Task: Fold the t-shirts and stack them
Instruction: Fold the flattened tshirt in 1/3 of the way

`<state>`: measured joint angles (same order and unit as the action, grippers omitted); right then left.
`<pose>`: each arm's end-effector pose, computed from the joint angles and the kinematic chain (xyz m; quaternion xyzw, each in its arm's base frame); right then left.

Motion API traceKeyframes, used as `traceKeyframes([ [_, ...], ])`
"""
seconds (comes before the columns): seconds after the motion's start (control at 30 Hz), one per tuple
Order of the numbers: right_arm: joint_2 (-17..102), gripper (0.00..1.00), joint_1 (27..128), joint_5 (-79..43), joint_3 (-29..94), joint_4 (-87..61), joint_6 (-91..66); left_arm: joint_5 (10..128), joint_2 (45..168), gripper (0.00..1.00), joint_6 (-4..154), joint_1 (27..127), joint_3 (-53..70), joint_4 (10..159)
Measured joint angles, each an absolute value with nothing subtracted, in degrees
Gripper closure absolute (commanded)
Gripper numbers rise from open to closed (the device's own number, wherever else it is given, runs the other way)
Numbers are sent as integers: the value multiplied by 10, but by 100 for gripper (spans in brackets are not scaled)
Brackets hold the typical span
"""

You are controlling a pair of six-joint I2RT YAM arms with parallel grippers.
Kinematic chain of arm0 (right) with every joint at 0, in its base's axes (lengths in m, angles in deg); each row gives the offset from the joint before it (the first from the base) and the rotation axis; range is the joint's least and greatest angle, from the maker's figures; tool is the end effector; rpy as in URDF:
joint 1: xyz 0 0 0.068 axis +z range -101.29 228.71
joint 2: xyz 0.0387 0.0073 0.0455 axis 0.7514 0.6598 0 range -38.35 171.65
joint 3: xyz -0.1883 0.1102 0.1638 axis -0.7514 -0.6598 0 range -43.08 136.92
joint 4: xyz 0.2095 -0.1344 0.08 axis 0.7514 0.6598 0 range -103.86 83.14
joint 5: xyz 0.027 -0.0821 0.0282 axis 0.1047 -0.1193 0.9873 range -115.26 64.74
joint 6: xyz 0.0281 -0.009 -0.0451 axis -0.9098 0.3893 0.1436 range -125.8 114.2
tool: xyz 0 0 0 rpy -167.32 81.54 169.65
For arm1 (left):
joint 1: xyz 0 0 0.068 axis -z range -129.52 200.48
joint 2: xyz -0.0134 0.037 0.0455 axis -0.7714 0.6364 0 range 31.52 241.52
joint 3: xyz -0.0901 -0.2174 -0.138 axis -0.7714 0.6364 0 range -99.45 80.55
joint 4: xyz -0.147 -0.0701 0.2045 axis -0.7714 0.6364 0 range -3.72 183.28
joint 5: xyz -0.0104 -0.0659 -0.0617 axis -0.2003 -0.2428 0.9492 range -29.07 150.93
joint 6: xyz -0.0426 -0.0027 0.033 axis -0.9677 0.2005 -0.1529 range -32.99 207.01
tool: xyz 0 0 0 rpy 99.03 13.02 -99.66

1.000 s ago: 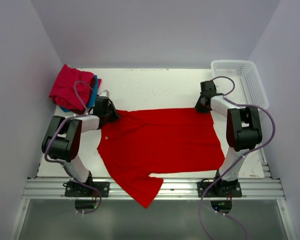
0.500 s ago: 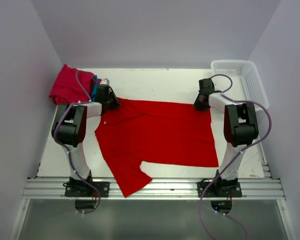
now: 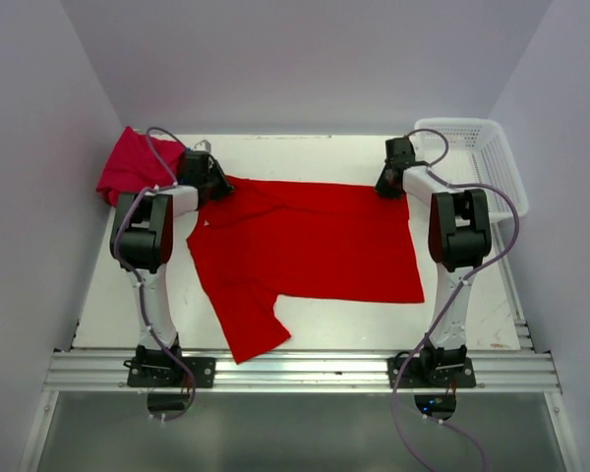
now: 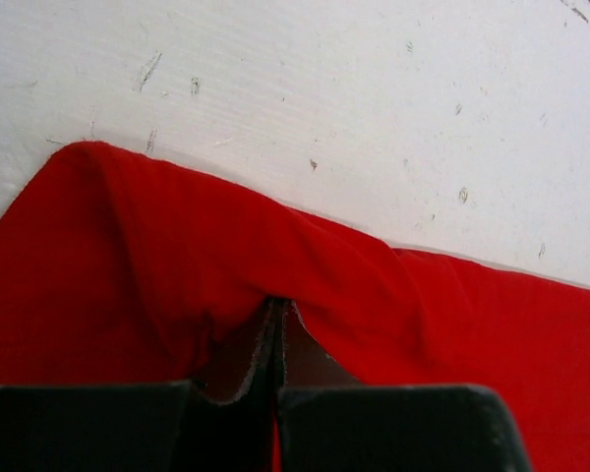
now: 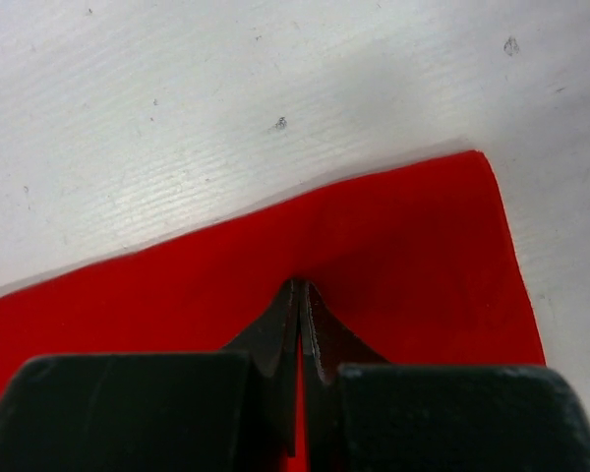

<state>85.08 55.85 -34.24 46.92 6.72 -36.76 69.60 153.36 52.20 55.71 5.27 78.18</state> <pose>0.4642 0.0525 0.1606 0.2194 0.9228 0.0302 0.3154 0.4543 -0.0471 0.1332 -0.1975 0.8766 -0.2124 0.3840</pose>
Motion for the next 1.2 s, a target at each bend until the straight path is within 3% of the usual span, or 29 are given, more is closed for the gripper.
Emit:
traceKeyframes([
  [0.57, 771, 100, 579, -301, 362, -36, -346, 744, 1430, 100, 564, 546, 83, 717],
  [0.8, 699, 100, 600, -298, 307, -54, -343, 738, 1411, 99, 564, 546, 74, 768],
  [0.9, 649, 100, 619, -299, 262, -57, -344, 736, 1413, 88, 564, 546, 78, 787],
  [0.97, 613, 98, 639, -301, 234, -58, -344, 736, 1413, 75, 566, 546, 83, 789],
  [1.13, 546, 67, 682, -302, 189, -58, -351, 741, 1419, 53, 566, 546, 85, 790],
  [1.2, 526, 61, 693, -302, 174, -57, -355, 745, 1424, 50, 566, 546, 85, 791],
])
